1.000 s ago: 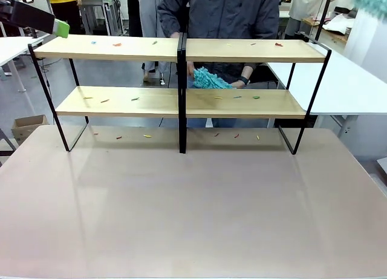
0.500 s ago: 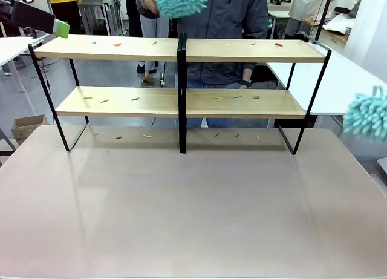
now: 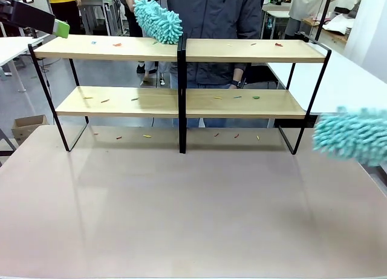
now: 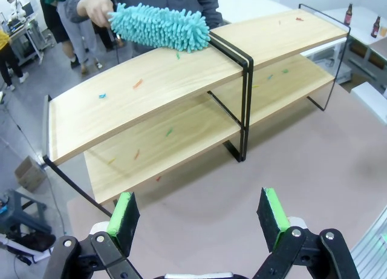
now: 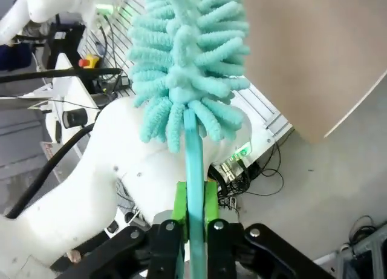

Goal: Clean the shelves.
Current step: Clean a randomly selected level of the Shelf with the Duster.

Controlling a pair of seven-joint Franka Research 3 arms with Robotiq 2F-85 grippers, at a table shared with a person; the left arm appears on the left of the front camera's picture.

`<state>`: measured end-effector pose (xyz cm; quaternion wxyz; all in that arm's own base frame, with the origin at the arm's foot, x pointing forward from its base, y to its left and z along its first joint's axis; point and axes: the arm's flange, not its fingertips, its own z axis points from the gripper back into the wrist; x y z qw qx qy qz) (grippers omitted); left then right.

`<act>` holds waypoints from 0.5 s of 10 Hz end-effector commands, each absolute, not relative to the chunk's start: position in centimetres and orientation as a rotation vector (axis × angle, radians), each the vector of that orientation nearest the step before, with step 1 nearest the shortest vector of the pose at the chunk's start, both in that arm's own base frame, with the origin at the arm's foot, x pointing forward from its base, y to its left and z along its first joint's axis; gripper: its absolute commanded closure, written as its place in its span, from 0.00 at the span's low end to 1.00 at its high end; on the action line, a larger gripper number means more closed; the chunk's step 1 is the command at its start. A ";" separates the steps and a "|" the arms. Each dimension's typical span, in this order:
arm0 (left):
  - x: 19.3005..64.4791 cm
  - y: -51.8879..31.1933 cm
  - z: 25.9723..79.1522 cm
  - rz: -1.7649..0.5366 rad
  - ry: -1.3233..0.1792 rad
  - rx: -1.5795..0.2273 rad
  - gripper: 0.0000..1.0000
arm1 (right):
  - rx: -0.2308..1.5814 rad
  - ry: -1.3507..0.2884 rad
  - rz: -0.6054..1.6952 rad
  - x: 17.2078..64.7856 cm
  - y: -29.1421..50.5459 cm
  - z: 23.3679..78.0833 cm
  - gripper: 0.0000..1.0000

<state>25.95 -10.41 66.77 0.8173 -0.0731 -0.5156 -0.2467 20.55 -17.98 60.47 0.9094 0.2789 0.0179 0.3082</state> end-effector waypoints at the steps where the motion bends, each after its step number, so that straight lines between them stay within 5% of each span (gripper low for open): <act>1: 26.0 -10.2 66.7 -0.527 -1.098 -0.156 0.00 | 0.563 0.039 0.626 22.3 -11.8 56.6 0.88; 5: 26.0 -10.2 66.7 -0.527 -1.098 -0.156 0.00 | 0.402 -0.052 0.708 21.7 4.0 50.1 0.88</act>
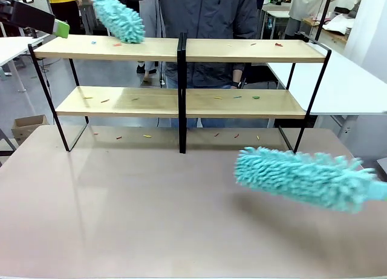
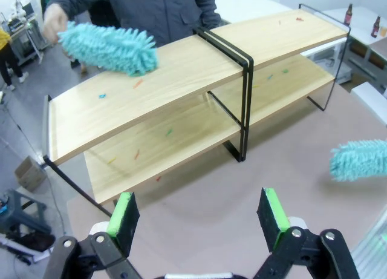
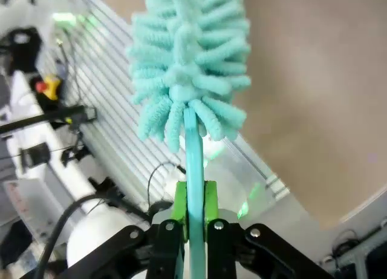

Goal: Clean the shelves.
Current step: Clean a randomly selected level of the Shelf with the Duster.

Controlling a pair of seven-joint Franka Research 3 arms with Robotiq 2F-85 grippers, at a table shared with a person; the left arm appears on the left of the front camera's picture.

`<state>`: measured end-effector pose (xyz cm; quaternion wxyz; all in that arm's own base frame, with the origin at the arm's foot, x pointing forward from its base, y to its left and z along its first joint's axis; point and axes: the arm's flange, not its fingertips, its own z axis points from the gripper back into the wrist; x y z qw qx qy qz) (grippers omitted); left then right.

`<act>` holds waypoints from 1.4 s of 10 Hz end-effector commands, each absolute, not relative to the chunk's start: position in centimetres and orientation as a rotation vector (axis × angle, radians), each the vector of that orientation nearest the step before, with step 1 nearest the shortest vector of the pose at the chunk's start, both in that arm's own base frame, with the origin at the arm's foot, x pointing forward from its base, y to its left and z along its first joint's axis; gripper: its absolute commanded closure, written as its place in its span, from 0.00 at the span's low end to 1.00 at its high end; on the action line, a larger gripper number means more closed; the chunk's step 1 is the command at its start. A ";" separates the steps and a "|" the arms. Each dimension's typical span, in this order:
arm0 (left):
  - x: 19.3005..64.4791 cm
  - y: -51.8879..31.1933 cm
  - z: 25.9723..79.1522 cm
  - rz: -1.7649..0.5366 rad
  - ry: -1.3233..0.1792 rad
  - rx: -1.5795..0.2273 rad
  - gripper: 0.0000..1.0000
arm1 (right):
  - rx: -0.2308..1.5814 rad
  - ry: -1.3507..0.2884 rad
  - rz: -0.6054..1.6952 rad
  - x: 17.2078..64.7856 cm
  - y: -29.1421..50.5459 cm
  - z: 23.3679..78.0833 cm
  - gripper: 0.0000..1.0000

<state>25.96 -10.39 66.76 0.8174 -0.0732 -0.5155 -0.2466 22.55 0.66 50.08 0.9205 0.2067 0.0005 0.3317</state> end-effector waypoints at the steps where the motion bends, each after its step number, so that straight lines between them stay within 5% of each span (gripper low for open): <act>1: 26.0 -10.2 66.7 -0.527 -1.098 -0.156 0.00 | 0.214 0.122 0.840 21.9 1.5 51.4 0.88; 2: 26.0 -10.2 66.7 -0.527 -1.098 -0.156 0.00 | 0.425 0.001 0.682 22.6 0.7 50.1 0.88; 3: 26.0 -10.2 66.7 -0.527 -1.098 -0.156 0.00 | 0.343 0.031 0.756 21.7 2.9 49.8 0.88; 4: 26.0 -10.2 66.7 -0.527 -1.098 -0.156 0.00 | 0.136 -0.030 0.579 21.4 3.8 50.6 0.88; 14: 26.0 -10.2 66.7 -0.527 -1.098 -0.156 0.00 | 0.281 -0.126 0.598 36.2 14.8 43.2 0.88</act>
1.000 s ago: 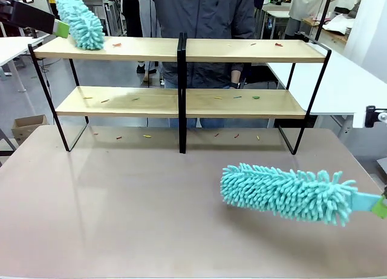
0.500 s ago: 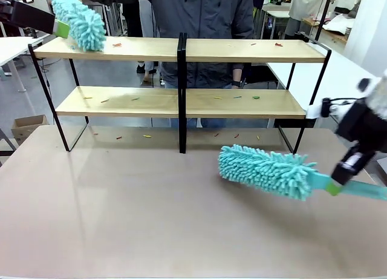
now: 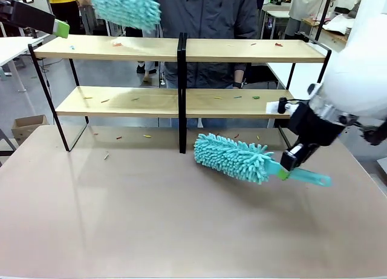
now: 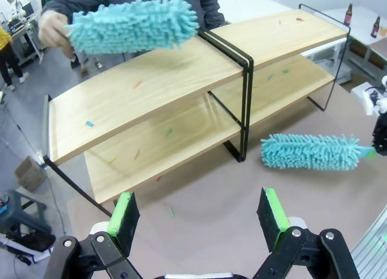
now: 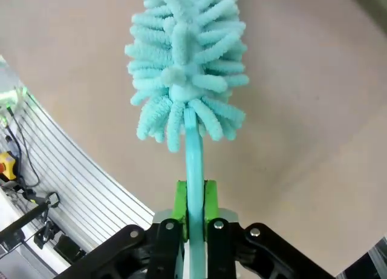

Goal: Clean the shelves.
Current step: Clean a randomly selected level of the Shelf with the Duster.

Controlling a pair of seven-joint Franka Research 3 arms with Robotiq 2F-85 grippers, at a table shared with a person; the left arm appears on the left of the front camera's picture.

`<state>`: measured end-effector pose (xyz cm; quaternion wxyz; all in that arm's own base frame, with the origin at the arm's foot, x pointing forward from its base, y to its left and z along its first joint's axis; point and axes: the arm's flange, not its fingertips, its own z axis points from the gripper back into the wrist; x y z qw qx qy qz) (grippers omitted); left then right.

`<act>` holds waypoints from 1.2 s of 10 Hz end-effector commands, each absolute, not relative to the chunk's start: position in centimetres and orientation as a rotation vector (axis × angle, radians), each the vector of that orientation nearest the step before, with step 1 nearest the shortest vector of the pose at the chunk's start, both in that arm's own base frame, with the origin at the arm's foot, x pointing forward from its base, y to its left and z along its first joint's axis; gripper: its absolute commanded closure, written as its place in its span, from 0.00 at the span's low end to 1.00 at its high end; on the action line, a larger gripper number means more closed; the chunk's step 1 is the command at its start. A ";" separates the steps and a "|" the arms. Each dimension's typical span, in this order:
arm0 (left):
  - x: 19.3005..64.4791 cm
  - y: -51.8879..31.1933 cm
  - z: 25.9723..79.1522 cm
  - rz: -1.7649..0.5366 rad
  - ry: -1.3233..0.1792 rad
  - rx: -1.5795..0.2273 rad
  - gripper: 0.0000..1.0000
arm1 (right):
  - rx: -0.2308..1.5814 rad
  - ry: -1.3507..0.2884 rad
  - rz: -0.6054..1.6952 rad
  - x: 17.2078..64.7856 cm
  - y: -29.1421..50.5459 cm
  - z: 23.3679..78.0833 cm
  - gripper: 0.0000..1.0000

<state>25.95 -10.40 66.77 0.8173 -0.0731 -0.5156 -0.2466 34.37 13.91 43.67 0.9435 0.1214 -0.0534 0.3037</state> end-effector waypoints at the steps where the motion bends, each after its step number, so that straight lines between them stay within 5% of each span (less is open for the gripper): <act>1: 26.0 -10.2 66.7 -0.527 -1.098 -0.156 0.00 | 0.326 -0.154 0.560 37.5 14.8 42.7 0.88; 6: 26.0 -10.2 66.7 -0.527 -1.098 -0.156 0.00 | 0.441 -0.131 0.529 42.0 15.2 38.7 0.88; 12: 26.0 -10.2 66.7 -0.527 -1.098 -0.156 0.00 | 0.431 -0.205 0.228 44.0 13.4 36.2 0.88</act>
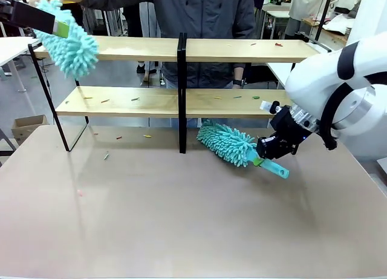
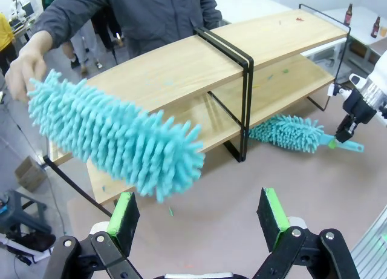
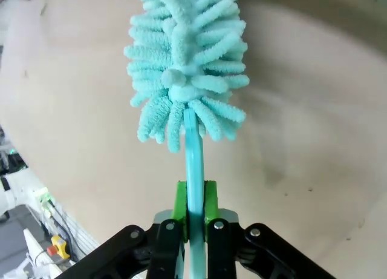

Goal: Clean the shelves.
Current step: Clean a randomly selected level of the Shelf with the Duster.

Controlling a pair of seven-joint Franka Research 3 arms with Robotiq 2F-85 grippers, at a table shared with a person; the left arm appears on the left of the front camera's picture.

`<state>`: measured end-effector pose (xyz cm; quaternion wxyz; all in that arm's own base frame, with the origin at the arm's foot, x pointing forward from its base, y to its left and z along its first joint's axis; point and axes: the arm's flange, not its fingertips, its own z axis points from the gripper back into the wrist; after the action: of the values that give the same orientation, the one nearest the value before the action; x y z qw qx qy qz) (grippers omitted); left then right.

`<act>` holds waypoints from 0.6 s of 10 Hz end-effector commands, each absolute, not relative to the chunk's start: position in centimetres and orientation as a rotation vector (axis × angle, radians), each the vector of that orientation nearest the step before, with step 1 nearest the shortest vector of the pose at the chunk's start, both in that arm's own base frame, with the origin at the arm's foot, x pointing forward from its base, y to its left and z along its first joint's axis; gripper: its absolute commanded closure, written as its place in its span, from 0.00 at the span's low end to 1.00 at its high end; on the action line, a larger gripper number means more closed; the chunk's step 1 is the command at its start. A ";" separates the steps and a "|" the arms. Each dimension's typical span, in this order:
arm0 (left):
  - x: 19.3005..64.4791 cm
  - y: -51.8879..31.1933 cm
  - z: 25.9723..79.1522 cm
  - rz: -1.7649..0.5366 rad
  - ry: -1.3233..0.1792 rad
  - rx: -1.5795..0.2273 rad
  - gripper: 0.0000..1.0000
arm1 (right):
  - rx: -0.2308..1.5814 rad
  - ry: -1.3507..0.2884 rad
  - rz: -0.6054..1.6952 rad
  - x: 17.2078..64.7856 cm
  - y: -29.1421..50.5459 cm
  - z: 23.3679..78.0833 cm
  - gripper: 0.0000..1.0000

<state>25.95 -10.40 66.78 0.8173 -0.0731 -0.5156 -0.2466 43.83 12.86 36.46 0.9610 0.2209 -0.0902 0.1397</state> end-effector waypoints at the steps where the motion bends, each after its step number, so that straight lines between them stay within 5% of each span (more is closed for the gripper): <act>1: 26.0 -10.2 66.7 -0.527 -1.098 -0.156 0.00 | 0.376 -0.211 0.120 44.1 12.8 36.2 0.88; 6: 26.0 -10.2 66.7 -0.527 -1.098 -0.156 0.00 | 0.123 -0.133 -0.284 41.8 9.7 38.0 0.88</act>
<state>25.95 -10.39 66.78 0.8173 -0.0732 -0.5157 -0.2466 43.19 9.07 35.80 0.9859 0.1003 -0.0905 -0.0987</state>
